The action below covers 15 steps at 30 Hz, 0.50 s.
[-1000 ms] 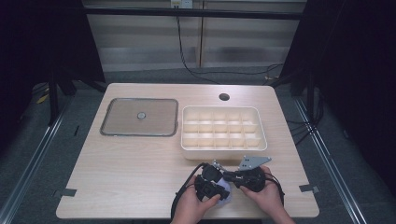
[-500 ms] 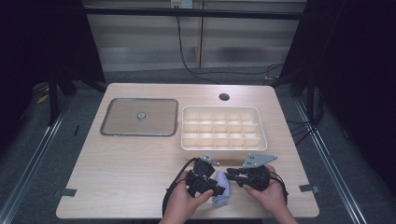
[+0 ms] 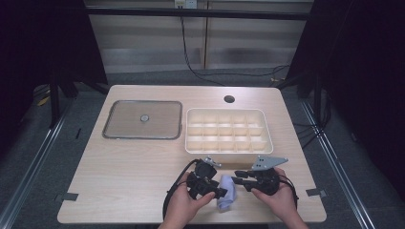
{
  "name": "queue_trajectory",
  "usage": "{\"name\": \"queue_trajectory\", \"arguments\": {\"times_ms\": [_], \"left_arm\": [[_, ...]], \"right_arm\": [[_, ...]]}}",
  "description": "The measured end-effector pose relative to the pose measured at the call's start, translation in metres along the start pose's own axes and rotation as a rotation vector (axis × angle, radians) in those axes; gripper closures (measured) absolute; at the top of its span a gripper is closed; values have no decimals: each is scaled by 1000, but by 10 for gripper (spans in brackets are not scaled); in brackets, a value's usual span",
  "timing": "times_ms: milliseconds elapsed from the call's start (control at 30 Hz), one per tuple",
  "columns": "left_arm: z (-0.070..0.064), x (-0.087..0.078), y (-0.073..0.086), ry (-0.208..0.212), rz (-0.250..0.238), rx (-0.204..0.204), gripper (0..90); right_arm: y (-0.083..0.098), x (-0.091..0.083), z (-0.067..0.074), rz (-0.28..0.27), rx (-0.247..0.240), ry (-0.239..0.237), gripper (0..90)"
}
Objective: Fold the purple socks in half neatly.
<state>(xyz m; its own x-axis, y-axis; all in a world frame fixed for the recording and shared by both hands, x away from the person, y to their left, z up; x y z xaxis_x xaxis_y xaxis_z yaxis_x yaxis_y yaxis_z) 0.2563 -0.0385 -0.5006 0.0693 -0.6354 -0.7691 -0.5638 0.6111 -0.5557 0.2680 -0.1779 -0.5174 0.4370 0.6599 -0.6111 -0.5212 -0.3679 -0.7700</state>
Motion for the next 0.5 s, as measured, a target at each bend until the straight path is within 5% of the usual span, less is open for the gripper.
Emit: {"name": "queue_trajectory", "arguments": {"times_ms": [500], "left_arm": [[22,-15,10,-58,-13,3,510]], "right_arm": [[-5,-6,9,16,37,-16,592]]}}
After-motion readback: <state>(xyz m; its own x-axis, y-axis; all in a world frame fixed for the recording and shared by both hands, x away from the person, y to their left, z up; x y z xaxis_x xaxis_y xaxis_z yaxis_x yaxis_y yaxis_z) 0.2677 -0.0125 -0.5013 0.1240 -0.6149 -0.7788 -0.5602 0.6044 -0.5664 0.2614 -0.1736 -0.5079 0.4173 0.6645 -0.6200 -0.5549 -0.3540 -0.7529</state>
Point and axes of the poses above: each handheld gripper's, and its own axes: x roughly forward along the jaws, y roughly out of its underside, z roughly to its left, the point moved 7 cm from there along x, roughly forward along the jaws, and after that the axes turned 4 degrees about x, right-handed, at the moved point
